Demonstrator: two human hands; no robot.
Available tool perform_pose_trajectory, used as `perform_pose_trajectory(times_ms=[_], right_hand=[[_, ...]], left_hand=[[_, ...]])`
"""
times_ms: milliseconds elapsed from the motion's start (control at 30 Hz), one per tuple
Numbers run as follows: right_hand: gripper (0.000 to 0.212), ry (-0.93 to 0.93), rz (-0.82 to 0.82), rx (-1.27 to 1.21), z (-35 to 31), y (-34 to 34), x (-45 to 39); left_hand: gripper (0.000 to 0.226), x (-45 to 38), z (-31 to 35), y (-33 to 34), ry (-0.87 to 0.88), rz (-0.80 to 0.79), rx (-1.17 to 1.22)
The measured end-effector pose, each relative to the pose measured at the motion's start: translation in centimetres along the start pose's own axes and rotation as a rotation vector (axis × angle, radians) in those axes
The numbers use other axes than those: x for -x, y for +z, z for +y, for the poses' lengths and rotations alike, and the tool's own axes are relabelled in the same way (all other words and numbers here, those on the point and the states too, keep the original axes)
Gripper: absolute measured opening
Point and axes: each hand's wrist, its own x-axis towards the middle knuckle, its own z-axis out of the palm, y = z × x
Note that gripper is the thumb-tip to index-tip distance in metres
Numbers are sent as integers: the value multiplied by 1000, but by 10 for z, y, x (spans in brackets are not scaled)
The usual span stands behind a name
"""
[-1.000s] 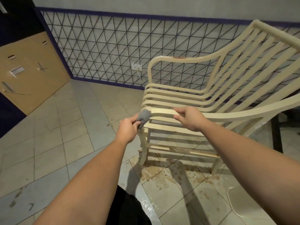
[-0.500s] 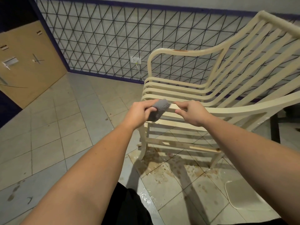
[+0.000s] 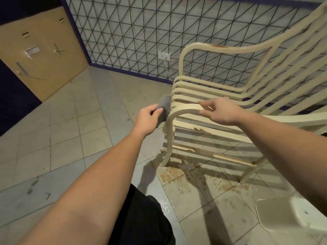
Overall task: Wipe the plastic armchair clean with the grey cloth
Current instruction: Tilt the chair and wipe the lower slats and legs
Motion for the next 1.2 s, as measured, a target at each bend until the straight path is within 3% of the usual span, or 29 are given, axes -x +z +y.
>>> perform_pose_trajectory(times_ms=[100, 233, 333, 400, 467, 667, 733, 800, 867, 1000, 1133, 1200], right_hand=[[43, -32, 24, -59, -1, 8, -1], [41, -27, 74, -88, 3, 14, 0], [41, -14, 93, -111, 1, 17, -2], [41, -16, 93, -116, 2, 17, -2], [41, -16, 102, -109, 3, 18, -2], [43, -39, 123, -109, 8, 22, -5], [42, -45, 129, -102, 8, 21, -5], [42, -56, 132, -91, 8, 22, -4], [41, -60, 138, -96, 7, 22, -4], [41, -54, 143, -109, 5, 21, -3], [41, -58, 147, -92, 4, 21, -1], [41, -58, 145, -105, 3, 21, -1]], left_hand=[[36, 9, 19, 26, 102, -141, -6], [38, 10, -9, 34, 61, -12, 9], [27, 11, -32, 41, -79, 71, 31], [14, 19, -58, 52, -192, 45, 25], [22, 30, -84, 64, -321, -19, 24], [18, 41, -103, 92, -660, 49, 285], [18, 42, -97, 105, -779, 68, 511], [33, 39, -79, 115, -798, 127, 844], [29, 33, -61, 119, -768, 227, 948], [31, 33, -37, 116, -688, 269, 824], [21, 30, -21, 94, -518, 247, 390], [34, 29, -8, 78, -378, 252, 198]])
